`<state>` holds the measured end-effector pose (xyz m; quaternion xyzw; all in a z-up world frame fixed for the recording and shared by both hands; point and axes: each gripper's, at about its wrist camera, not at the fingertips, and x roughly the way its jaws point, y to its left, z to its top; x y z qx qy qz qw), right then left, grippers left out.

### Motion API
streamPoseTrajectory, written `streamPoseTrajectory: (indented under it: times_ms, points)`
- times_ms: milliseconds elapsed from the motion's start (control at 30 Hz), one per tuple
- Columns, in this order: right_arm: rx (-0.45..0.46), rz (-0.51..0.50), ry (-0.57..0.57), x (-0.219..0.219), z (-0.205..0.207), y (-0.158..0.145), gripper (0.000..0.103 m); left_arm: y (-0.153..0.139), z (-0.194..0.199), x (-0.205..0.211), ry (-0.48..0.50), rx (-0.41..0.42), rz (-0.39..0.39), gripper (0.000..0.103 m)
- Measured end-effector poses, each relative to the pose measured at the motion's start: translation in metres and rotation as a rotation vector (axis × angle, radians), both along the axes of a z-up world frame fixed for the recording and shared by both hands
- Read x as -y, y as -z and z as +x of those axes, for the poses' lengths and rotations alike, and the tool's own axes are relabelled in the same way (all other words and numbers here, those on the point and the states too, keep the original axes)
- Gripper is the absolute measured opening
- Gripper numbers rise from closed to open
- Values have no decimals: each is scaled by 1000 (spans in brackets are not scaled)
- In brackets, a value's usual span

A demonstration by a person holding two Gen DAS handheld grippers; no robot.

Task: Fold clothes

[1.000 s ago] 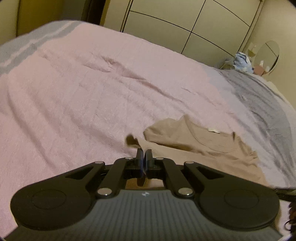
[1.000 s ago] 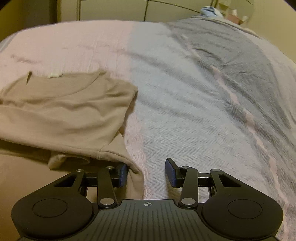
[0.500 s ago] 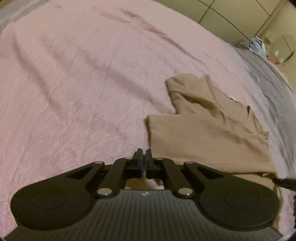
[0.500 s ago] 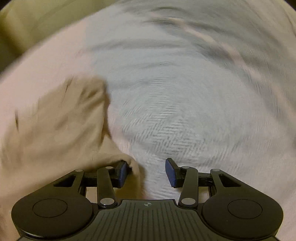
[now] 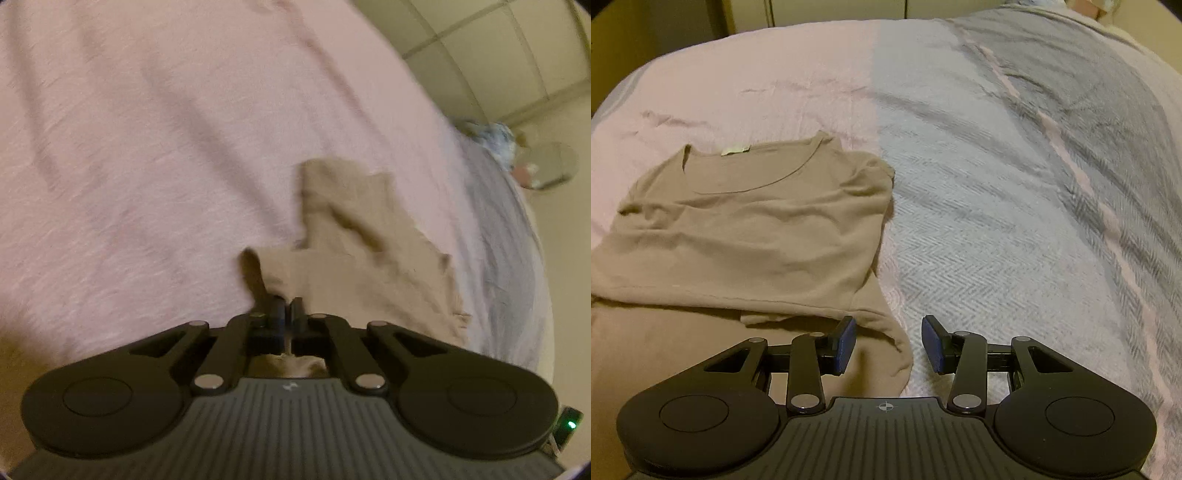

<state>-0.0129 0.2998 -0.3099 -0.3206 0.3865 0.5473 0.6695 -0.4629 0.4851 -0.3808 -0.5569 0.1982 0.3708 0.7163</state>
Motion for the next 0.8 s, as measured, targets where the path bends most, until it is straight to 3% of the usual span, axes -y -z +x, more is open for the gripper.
streamPoseTrajectory:
  times_ms: [133, 267, 333, 433, 500, 633, 700, 800]
  points:
    - [-25, -7, 33, 6, 9, 3, 43, -67, 3, 4, 116, 107, 243, 0]
    - [-61, -29, 67, 9, 15, 7, 43, -91, -12, 11, 153, 108, 314, 0]
    - [-71, -34, 64, 9, 12, 10, 43, -68, -15, 13, 137, -43, 278, 0]
    - [-76, -52, 47, 8, 6, 15, 43, -11, -18, 13, 128, -176, 108, 2]
    - [-66, -70, 32, 8, 2, 18, 43, 5, -22, 19, 123, -174, 50, 5]
    - [-51, -77, 24, 9, 3, 19, 43, -5, -37, 28, 13, -104, 23, 16]
    - [-54, -71, 39, 9, 6, 17, 43, -7, -42, 26, -32, -68, 0, 30]
    - [-66, -48, 46, 6, 6, 13, 43, -3, -46, 23, -85, -25, -66, 32]
